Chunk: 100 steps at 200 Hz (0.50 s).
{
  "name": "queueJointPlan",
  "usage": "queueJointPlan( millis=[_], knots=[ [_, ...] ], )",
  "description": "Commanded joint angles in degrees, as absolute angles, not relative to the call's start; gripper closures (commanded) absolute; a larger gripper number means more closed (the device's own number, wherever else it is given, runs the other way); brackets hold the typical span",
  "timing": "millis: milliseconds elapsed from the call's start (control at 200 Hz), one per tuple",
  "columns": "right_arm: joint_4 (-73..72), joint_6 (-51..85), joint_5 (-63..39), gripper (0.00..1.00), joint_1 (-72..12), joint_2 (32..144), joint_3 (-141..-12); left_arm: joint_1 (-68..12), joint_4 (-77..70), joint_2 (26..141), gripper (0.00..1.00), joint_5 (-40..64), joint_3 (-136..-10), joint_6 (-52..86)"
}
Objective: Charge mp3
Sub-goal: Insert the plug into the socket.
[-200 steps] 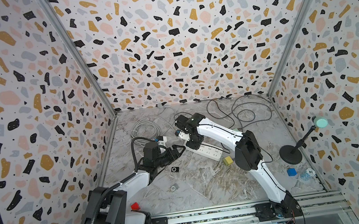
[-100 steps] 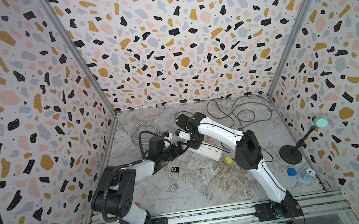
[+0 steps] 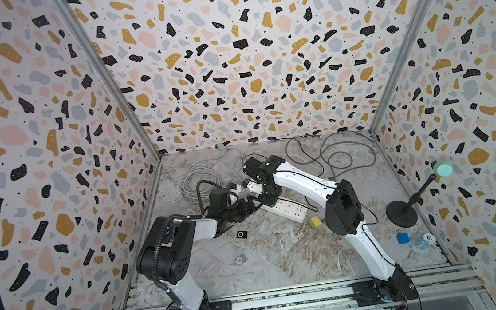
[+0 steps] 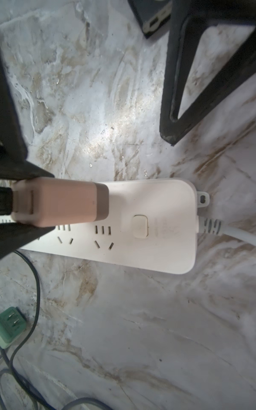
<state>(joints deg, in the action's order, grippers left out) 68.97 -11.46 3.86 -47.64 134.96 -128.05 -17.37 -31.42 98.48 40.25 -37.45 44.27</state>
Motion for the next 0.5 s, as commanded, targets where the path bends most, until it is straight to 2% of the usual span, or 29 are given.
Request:
queueJointPlan(
  millis=[0,496],
  knots=[
    [66.7,-12.1,-2.0,0.84,-48.4,138.1,-125.4,-17.6,-38.9,99.8,0.09,43.5,-37.7,46.6],
    [66.0,-13.1,-3.0,0.81,-48.5,138.2,-125.2,-19.0,-41.3,105.0,0.09,45.2,-39.5,47.1]
  ],
)
